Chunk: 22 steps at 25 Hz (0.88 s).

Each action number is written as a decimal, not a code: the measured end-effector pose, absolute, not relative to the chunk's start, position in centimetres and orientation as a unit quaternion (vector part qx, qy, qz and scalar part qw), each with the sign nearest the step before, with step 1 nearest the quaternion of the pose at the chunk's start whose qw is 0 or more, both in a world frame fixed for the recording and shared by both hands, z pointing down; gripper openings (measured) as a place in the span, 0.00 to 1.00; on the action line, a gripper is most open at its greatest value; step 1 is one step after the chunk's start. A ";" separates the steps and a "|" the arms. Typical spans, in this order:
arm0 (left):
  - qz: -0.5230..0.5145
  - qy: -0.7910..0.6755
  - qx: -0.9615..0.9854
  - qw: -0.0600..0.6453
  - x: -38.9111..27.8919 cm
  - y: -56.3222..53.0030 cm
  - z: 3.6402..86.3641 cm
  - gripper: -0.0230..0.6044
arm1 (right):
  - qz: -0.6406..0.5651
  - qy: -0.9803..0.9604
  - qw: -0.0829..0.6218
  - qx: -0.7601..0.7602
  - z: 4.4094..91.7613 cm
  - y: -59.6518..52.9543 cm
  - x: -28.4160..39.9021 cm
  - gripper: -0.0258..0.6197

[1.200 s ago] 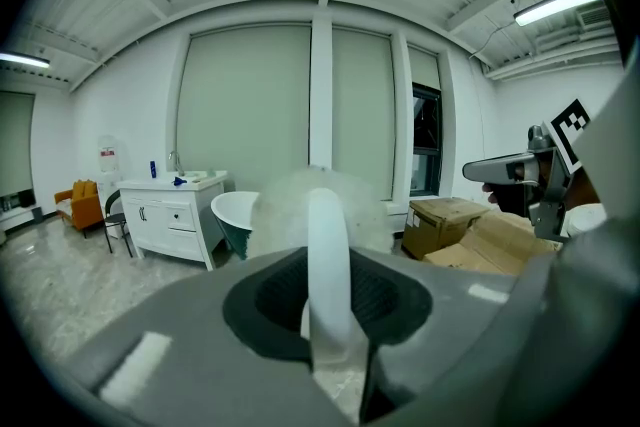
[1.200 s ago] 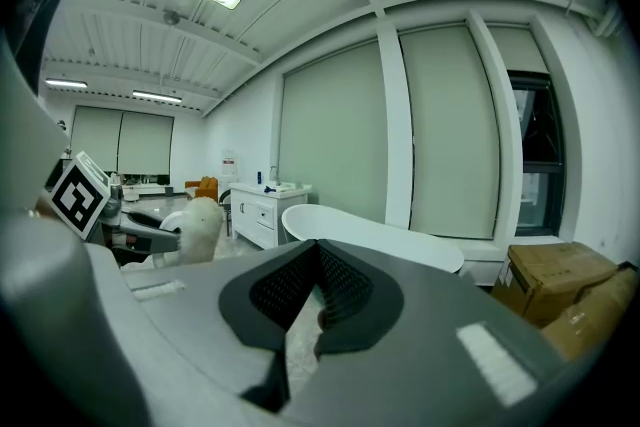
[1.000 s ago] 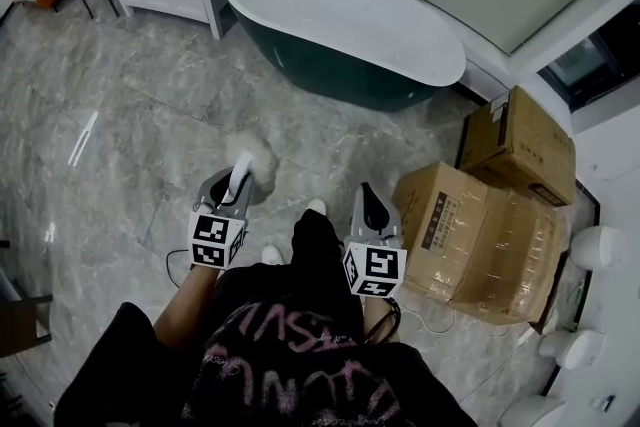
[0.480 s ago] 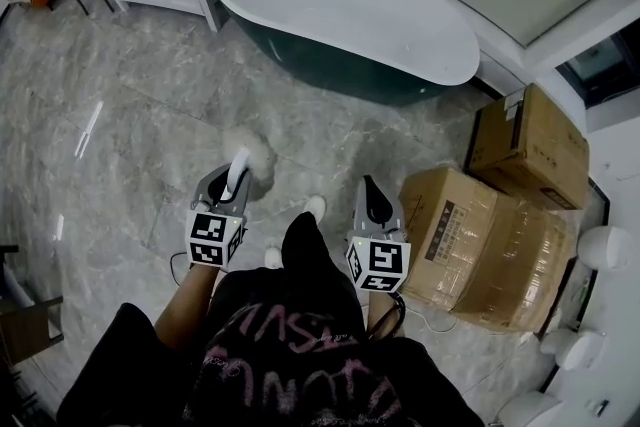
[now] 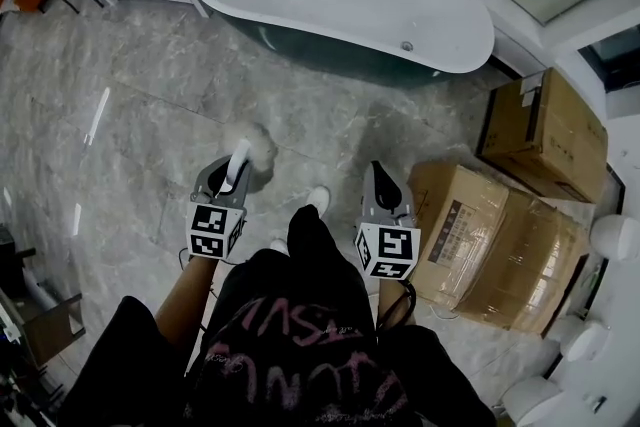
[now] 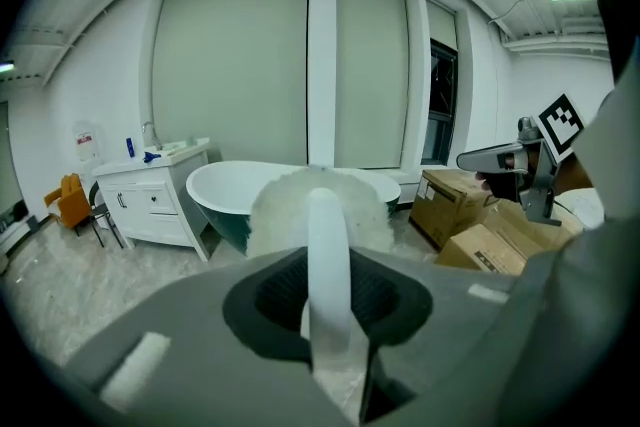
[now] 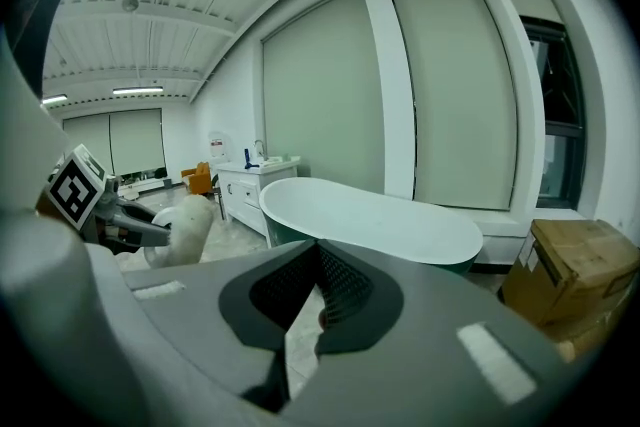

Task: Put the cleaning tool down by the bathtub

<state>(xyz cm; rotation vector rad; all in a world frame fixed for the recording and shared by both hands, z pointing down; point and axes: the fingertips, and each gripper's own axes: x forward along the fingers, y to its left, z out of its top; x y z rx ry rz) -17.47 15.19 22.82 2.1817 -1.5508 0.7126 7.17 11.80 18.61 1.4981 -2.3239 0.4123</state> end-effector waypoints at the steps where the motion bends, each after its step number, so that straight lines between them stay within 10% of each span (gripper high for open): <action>1: 0.256 -0.550 0.773 0.186 -17.0 14.5 23.0 0.18 | 0.149 -0.819 0.173 0.527 19.0 11.0 7.7 0.06; 22: 0.302 -0.547 0.750 0.216 -16.6 5.2 31.2 0.18 | 0.212 -0.792 0.196 0.538 27.7 3.2 11.5 0.06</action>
